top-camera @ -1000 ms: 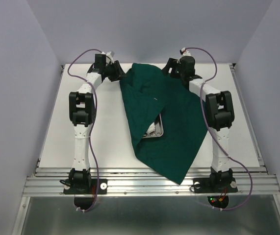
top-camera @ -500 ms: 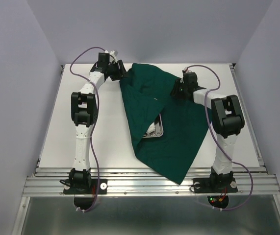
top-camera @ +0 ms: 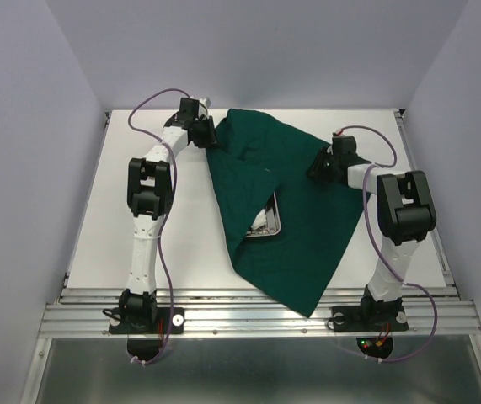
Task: Prepare the surgical pack
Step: Pack the surgical kit at the center of the board.
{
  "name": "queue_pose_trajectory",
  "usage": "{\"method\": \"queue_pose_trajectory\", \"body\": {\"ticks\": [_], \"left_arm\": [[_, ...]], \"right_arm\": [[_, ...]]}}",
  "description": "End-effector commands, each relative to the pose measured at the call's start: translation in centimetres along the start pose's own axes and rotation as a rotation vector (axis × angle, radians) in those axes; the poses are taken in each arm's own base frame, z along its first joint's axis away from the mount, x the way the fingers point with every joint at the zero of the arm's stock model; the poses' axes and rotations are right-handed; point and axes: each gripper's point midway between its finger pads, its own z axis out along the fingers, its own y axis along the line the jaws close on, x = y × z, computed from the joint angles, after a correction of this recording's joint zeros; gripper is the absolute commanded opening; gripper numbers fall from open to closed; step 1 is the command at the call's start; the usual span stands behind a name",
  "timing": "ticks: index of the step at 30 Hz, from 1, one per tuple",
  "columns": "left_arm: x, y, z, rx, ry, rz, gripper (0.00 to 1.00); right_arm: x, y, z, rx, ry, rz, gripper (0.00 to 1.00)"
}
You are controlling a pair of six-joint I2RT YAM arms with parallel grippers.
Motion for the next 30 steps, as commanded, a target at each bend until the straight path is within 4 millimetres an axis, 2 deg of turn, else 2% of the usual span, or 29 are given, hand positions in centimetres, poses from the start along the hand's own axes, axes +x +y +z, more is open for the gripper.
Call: {"method": "queue_pose_trajectory", "body": {"ticks": [1, 2, 3, 8, 10, 11, 12, 13, 15, 16, 19, 21, 23, 25, 27, 28, 29, 30], "left_arm": [[-1.8, -0.6, -3.2, -0.029, -0.04, 0.025, 0.18], [-1.5, -0.5, -3.4, -0.035, -0.036, 0.028, 0.04], [-1.9, -0.5, -4.1, -0.045, -0.045, 0.033, 0.0], [-1.9, -0.3, -6.0, -0.059, -0.029, 0.05, 0.0], [-1.5, 0.3, -6.7, -0.07, -0.022, 0.04, 0.19], [-1.5, 0.5, -7.0, -0.074, -0.026, 0.034, 0.31], [-2.0, 0.2, -7.9, -0.071, -0.044, 0.033, 0.4], [-1.4, 0.6, -8.1, -0.08, -0.036, 0.023, 0.57], [-2.2, 1.0, -9.0, -0.1, -0.072, 0.014, 0.69], [-2.6, 1.0, -9.9, -0.107, -0.088, 0.013, 0.71], [-3.7, 2.1, -12.0, -0.175, -0.135, -0.022, 0.7], [-4.2, 2.0, -12.9, -0.18, -0.167, -0.028, 0.68], [-4.0, 0.6, -14.0, -0.145, -0.178, -0.02, 0.66], [-4.0, -1.5, -14.4, -0.1, -0.193, 0.007, 0.66], [-4.4, -3.0, -14.1, -0.068, -0.201, 0.031, 0.64], [-4.0, -3.9, -12.9, -0.046, -0.177, 0.047, 0.62], [-5.8, -5.5, -13.1, -0.012, -0.211, 0.073, 0.54], [-5.9, -6.5, -12.6, 0.017, -0.199, 0.093, 0.49]], "right_arm": [[3.8, -5.8, -1.2, 0.136, 0.106, 0.154, 0.32], [4.3, -6.1, -1.4, 0.135, 0.119, 0.172, 0.32], [5.5, -6.8, -1.8, 0.162, 0.14, 0.181, 0.32], [7.1, -7.6, -3.7, 0.18, 0.16, 0.183, 0.32], [7.8, -7.5, -4.1, 0.168, 0.171, 0.185, 0.32], [7.5, -7.3, -4.4, 0.156, 0.16, 0.182, 0.32], [7.4, -7.1, -4.6, 0.149, 0.154, 0.181, 0.32], [7.6, -7.0, -4.8, 0.143, 0.153, 0.178, 0.32], [6.8, -6.7, -5.3, 0.129, 0.134, 0.156, 0.32], [6.6, -6.3, -5.6, 0.111, 0.129, 0.149, 0.33], [5.3, -5.3, -6.4, 0.072, 0.096, 0.125, 0.37], [4.9, -4.7, -6.8, 0.051, 0.085, 0.113, 0.43], [4.4, -3.9, -7.3, 0.012, 0.075, 0.107, 0.5], [4.2, -3.3, -7.5, -0.015, 0.067, 0.105, 0.52], [4.2, -2.9, -7.5, -0.025, 0.065, 0.099, 0.52], [4.3, -2.9, -7.4, -0.027, 0.067, 0.098, 0.52], [4.4, -3.0, -7.2, -0.024, 0.073, 0.099, 0.52], [4.3, -2.9, -7.1, -0.028, 0.072, 0.102, 0.52]]}}
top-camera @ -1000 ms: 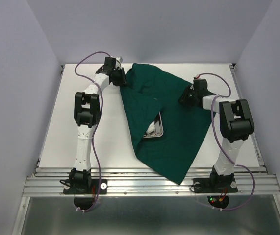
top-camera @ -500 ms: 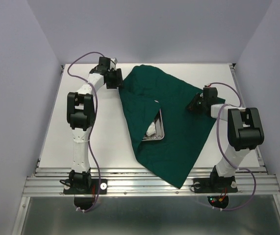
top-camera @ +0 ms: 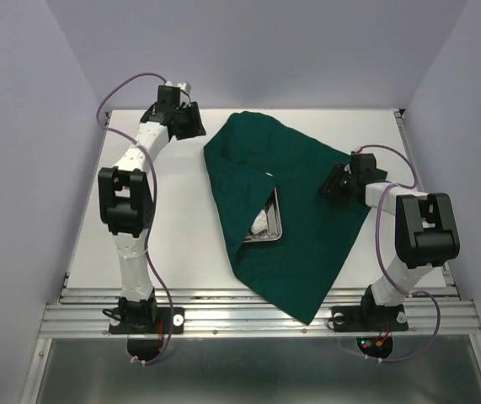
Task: Prepare the surgical pack
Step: Pack the surgical kit at the center of the board.
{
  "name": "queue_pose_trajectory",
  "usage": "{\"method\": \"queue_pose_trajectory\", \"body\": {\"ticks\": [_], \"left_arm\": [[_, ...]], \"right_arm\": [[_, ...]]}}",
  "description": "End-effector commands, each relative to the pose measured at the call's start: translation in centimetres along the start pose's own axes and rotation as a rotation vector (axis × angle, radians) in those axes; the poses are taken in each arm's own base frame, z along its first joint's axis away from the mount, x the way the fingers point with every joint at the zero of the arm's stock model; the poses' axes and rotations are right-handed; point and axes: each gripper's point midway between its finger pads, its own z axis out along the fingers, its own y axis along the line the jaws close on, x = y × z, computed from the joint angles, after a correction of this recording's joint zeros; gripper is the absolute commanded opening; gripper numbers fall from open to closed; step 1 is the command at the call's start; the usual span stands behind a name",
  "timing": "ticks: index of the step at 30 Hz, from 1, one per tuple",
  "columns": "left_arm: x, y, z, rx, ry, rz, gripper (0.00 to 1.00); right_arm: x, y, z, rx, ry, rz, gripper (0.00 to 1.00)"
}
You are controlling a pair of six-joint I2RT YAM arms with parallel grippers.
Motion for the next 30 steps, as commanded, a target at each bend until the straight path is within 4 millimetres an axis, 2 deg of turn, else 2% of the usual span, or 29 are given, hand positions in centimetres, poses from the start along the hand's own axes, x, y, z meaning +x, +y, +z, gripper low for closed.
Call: {"method": "queue_pose_trajectory", "body": {"ticks": [1, 2, 3, 4, 5, 6, 8, 12, 13, 14, 16, 18, 22, 23, 26, 30], "left_arm": [[-2.3, -6.9, 1.3, 0.165, -0.049, 0.093, 0.42], [-4.1, -8.5, 1.0, 0.207, -0.082, 0.105, 0.31], [-4.1, -9.3, 1.6, 0.243, -0.07, 0.105, 0.28], [-2.6, -9.9, 3.7, 0.297, -0.017, 0.091, 0.23], [-3.6, -10.9, 3.7, 0.328, -0.033, 0.091, 0.19], [-3.2, -11.4, 4.3, 0.353, -0.019, 0.085, 0.18], [-2.0, -11.3, 6.1, 0.371, 0.007, 0.063, 0.11], [0.4, -11.2, 8.5, 0.398, 0.048, 0.036, 0.11], [1.5, -10.6, 9.7, 0.39, 0.073, 0.026, 0.11], [1.4, -10.6, 10.0, 0.389, 0.071, 0.024, 0.11], [2.6, -9.2, 11.5, 0.337, 0.099, 0.014, 0.11], [2.8, -8.0, 12.0, 0.284, 0.106, 0.023, 0.11], [1.9, -3.4, 12.3, 0.143, 0.077, 0.02, 0.11], [1.2, -1.7, 12.0, 0.108, 0.066, 0.011, 0.11], [-0.9, 1.2, 10.9, 0.048, 0.024, -0.004, 0.11], [-4.0, 1.9, 8.6, 0.024, -0.042, -0.001, 0.11]], "right_arm": [[0.3, 0.9, -0.3, -0.033, 0.011, -0.022, 0.52], [0.4, 1.0, -0.2, -0.035, 0.016, -0.009, 0.52], [0.3, 1.1, -0.1, -0.039, 0.013, -0.005, 0.51], [0.2, 1.2, -0.1, -0.042, 0.012, -0.001, 0.51], [0.2, 1.7, -0.1, -0.05, 0.013, -0.002, 0.51], [0.2, 2.2, 0.0, -0.057, 0.014, -0.007, 0.51], [-0.3, 2.8, 0.1, -0.06, 0.004, -0.014, 0.51], [-0.7, 2.7, 0.3, -0.046, 0.002, -0.017, 0.51], [-0.7, 2.6, 0.4, -0.04, 0.004, -0.019, 0.51], [-0.7, 2.4, 0.6, -0.03, 0.006, -0.019, 0.51], [-0.4, 2.0, 0.7, -0.017, 0.012, -0.018, 0.51], [0.0, 1.6, 1.0, -0.005, 0.023, -0.014, 0.51], [1.0, 0.6, 1.3, 0.025, 0.043, -0.007, 0.51], [1.2, 0.3, 1.3, 0.037, 0.045, -0.006, 0.51], [1.5, -0.1, 1.1, 0.052, 0.043, -0.007, 0.51], [1.0, 0.0, 0.3, 0.055, 0.018, -0.022, 0.51]]}}
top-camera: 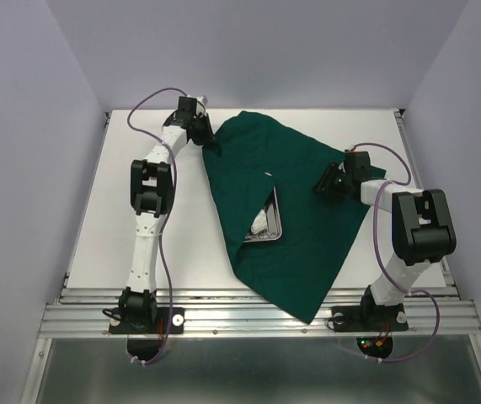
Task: Prepare the surgical pack
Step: Pack the surgical kit at the center of the board.
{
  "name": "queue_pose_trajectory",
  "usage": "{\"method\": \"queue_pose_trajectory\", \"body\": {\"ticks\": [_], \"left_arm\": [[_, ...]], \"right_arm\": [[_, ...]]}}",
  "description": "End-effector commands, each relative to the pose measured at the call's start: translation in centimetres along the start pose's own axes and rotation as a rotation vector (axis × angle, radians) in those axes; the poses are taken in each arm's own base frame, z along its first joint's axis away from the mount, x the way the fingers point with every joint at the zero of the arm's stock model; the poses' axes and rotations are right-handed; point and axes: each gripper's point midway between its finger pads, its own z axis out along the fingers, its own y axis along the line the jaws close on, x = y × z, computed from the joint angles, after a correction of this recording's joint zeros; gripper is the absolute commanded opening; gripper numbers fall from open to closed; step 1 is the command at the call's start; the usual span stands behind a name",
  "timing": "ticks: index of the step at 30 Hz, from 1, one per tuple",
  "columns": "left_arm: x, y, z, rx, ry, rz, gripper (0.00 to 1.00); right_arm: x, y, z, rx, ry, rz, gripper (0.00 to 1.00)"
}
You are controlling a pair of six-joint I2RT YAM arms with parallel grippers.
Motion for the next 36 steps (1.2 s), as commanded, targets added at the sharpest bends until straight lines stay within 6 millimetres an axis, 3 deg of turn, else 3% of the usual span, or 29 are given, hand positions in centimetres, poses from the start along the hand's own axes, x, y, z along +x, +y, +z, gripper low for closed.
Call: {"method": "queue_pose_trajectory", "body": {"ticks": [1, 4, 7, 9, 10, 11, 12, 13, 14, 16, 17, 20, 21, 23, 25, 29, 34, 36], "left_arm": [[-8.0, 1.2, -7.7, -0.114, -0.18, 0.044, 0.11], [-9.3, -0.3, -10.4, -0.107, -0.217, 0.054, 0.11], [-8.8, -0.4, -11.8, -0.134, -0.216, 0.035, 0.13], [-8.2, -0.6, -13.3, -0.156, -0.219, 0.009, 0.13], [-8.6, -1.4, -15.0, -0.152, -0.241, 0.002, 0.13], [-6.8, -0.8, -14.6, -0.16, -0.207, -0.019, 0.13], [-6.3, -1.1, -15.0, -0.151, -0.205, -0.028, 0.13], [-6.1, -2.5, -16.4, -0.122, -0.219, -0.026, 0.13], [-3.8, -2.1, -16.0, -0.131, -0.175, -0.033, 0.13], [-3.3, -3.2, -17.5, -0.127, -0.199, -0.017, 0.13], [-1.3, -2.8, -17.2, -0.139, -0.161, -0.029, 0.14], [0.1, -3.6, -18.8, -0.14, -0.174, -0.017, 0.14], [2.2, -2.9, -18.4, -0.159, -0.14, -0.022, 0.15], [3.3, -2.6, -19.4, -0.179, -0.15, -0.028, 0.15], [6.4, -1.6, -18.8, -0.194, -0.099, -0.054, 0.15], [11.9, -1.3, -17.0, -0.182, 0.016, -0.097, 0.03], [15.1, -1.9, -15.3, -0.152, 0.064, -0.135, 0.0], [15.5, -2.0, -15.0, -0.148, 0.061, -0.135, 0.0]], "right_arm": [[0.3, -0.8, -1.1, 0.045, -0.009, -0.017, 0.51], [-0.5, 0.0, -2.2, 0.023, -0.035, -0.038, 0.51], [-0.9, 0.6, -3.3, 0.005, -0.051, -0.057, 0.52], [-1.4, 1.3, -4.6, -0.016, -0.073, -0.07, 0.52], [-1.2, 1.4, -4.9, -0.022, -0.072, -0.072, 0.53], [-1.5, 2.0, -5.7, -0.043, -0.084, -0.078, 0.53], [-1.0, 2.5, -6.1, -0.056, -0.075, -0.088, 0.53], [-0.2, 2.7, -6.4, -0.071, -0.061, -0.093, 0.54], [0.1, 2.8, -6.7, -0.078, -0.061, -0.092, 0.53], [0.8, 3.5, -7.5, -0.104, -0.058, -0.097, 0.53], [1.9, 3.5, -7.6, -0.112, -0.035, -0.101, 0.53], [3.6, 3.9, -8.0, -0.128, -0.012, -0.111, 0.53], [4.9, 3.9, -7.9, -0.132, 0.014, -0.117, 0.52], [5.9, 4.5, -8.5, -0.148, 0.023, -0.139, 0.52], [7.8, 5.5, -9.3, -0.153, 0.043, -0.182, 0.52], [10.4, 6.9, -10.3, -0.172, 0.069, -0.226, 0.52], [12.4, 9.7, -10.6, -0.284, 0.115, -0.251, 0.56], [12.0, 10.6, -10.6, -0.316, 0.104, -0.237, 0.56]]}}
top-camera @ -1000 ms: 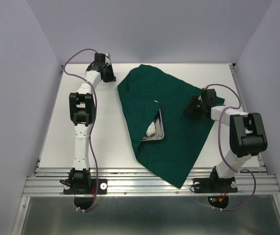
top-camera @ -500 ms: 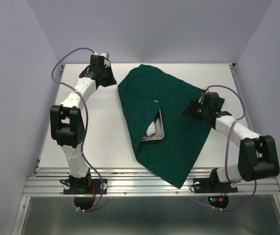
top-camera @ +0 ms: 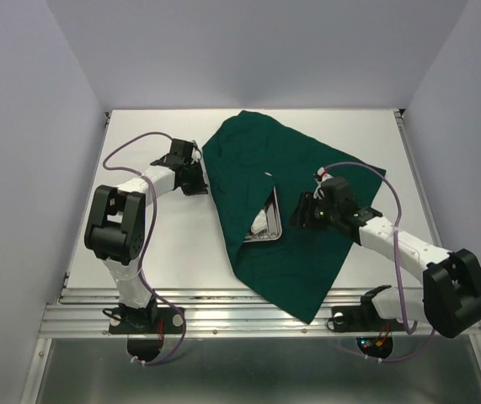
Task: Prepare the surgical pack
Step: Pack the surgical kit at the center of the board.
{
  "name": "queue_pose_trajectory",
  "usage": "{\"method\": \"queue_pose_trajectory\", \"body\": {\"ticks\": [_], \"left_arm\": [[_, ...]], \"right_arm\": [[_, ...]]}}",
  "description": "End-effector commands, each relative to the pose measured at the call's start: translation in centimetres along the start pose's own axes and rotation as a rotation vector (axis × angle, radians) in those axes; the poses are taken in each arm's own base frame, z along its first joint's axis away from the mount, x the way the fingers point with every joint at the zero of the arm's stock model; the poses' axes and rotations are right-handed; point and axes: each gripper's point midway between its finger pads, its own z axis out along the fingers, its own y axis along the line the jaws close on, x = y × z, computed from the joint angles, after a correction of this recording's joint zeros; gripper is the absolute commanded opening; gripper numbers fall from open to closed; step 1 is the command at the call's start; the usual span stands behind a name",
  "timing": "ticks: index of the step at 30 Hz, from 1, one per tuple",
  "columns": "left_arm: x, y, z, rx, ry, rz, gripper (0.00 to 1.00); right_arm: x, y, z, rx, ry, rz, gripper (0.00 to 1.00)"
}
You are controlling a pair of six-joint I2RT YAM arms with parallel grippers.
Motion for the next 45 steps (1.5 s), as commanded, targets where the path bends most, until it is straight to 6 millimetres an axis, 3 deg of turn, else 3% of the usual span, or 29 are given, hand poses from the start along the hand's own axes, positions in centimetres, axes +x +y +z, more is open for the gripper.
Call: {"method": "queue_pose_trajectory", "body": {"ticks": [1, 3, 7, 13, 19, 24, 30, 37, 42, 43, 44, 45], "left_arm": [[-0.3, -1.6, 0.4, 0.055, -0.052, -0.017, 0.0], [-0.2, -1.4, 0.6, 0.051, -0.051, -0.022, 0.0], [-0.4, -1.5, 0.5, 0.053, -0.057, -0.02, 0.0], [-1.1, -1.5, 0.1, 0.036, -0.072, -0.014, 0.0], [-1.4, -1.5, -0.2, 0.034, -0.076, -0.01, 0.0], [-1.5, -1.2, -0.4, 0.035, -0.067, -0.008, 0.0], [-1.9, -0.8, -0.7, 0.035, -0.064, -0.005, 0.0], [-2.3, -0.5, -1.9, 0.024, -0.09, -0.003, 0.0], [-2.9, -0.4, -2.4, 0.027, -0.105, -0.009, 0.0], [-3.0, -0.4, -2.6, 0.028, -0.108, -0.009, 0.0], [-3.1, -0.5, -2.7, 0.029, -0.109, -0.008, 0.0], [-3.2, -0.4, -2.8, 0.027, -0.112, -0.011, 0.0]], "right_arm": [[-1.2, 2.5, 0.6, -0.099, -0.044, 0.016, 0.56], [-2.1, 3.8, 1.0, -0.139, -0.057, 0.006, 0.56], [-2.5, 4.0, 3.0, -0.13, -0.028, -0.023, 0.55], [-1.7, 3.7, 5.5, -0.122, 0.044, -0.055, 0.49], [-2.0, 3.0, 6.9, -0.092, 0.051, -0.085, 0.21], [-5.3, 3.4, 7.1, -0.055, -0.019, -0.187, 0.01], [-7.4, 4.3, 8.1, -0.071, -0.045, -0.276, 0.01], [-9.9, 5.4, 10.2, -0.084, -0.109, -0.221, 0.01], [-10.5, 5.2, 11.1, -0.067, -0.117, -0.201, 0.02], [-10.6, 5.3, 11.1, -0.066, -0.119, -0.203, 0.09], [-10.7, 5.4, 11.0, -0.068, -0.123, -0.205, 0.29], [-10.9, 5.4, 10.8, -0.063, -0.131, -0.209, 0.35]]}}
